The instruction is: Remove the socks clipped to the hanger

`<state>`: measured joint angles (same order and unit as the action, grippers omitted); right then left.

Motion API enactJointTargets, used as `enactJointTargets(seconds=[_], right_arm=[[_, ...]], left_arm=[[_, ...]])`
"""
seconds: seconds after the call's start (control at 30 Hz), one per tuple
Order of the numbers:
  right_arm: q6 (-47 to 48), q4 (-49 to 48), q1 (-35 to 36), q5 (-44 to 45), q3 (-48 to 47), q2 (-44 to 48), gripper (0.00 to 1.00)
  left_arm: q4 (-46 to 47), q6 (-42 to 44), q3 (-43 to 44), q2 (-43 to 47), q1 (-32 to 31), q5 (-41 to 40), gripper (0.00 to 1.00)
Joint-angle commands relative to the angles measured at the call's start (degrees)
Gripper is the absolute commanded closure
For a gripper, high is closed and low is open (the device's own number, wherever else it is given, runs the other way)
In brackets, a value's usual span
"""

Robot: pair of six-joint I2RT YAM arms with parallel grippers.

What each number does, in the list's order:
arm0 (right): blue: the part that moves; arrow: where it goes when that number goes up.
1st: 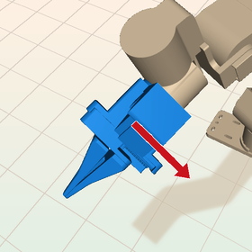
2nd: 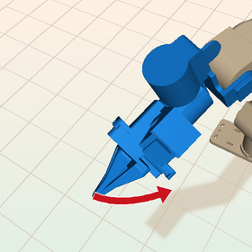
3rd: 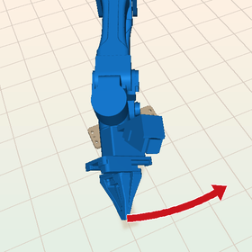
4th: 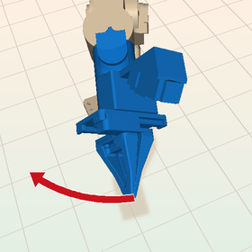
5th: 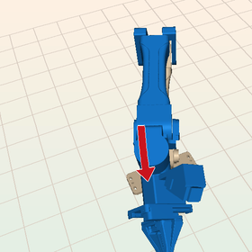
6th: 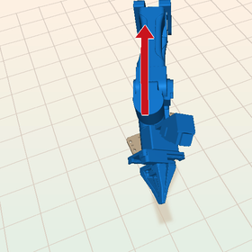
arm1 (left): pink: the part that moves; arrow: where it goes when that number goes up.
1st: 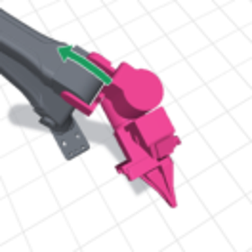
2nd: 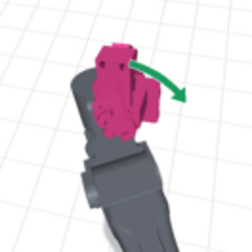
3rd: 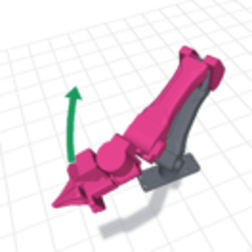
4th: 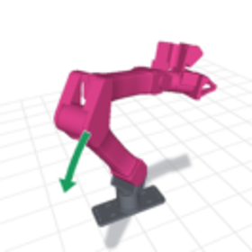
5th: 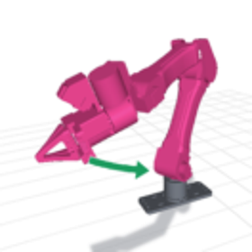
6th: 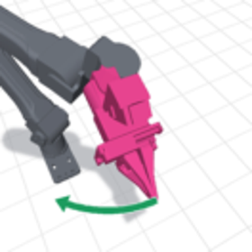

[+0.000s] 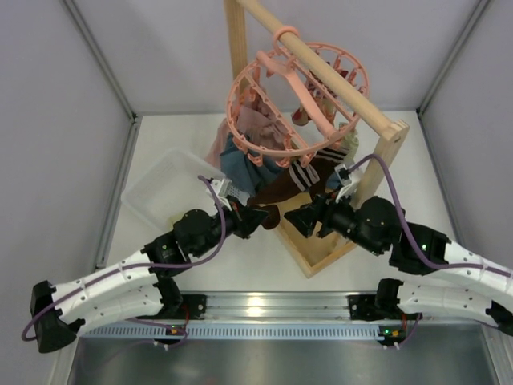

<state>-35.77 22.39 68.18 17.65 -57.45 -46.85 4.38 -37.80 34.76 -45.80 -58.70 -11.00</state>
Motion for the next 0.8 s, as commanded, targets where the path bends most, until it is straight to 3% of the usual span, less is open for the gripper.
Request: enactJointTargets(seconds=[0.0, 0.23, 0.67, 0.77], right_arm=[[-3.51, -5.95, 0.9, 8.1, 2.43, 5.19, 0.42], [-6.33, -5.69, 0.9, 11.36, 0.5, 0.89, 0.43], [-2.03, -7.71, 0.99, 15.39, -5.56, -10.8, 0.43], [-0.54, -7.01, 0.9, 16.71, -6.97, -12.21, 0.53]], left_arm=[[2.74, 0.36, -0.22, 3.17, 0.07, 2.21, 1.0], [2.74, 0.18, -0.05, 5.98, 0.16, 4.5, 1.0], [2.65, 1.41, 0.74, 5.37, 0.16, 7.49, 1.0], [2.39, 1.59, 0.39, 5.37, 0.16, 8.19, 1.0]])
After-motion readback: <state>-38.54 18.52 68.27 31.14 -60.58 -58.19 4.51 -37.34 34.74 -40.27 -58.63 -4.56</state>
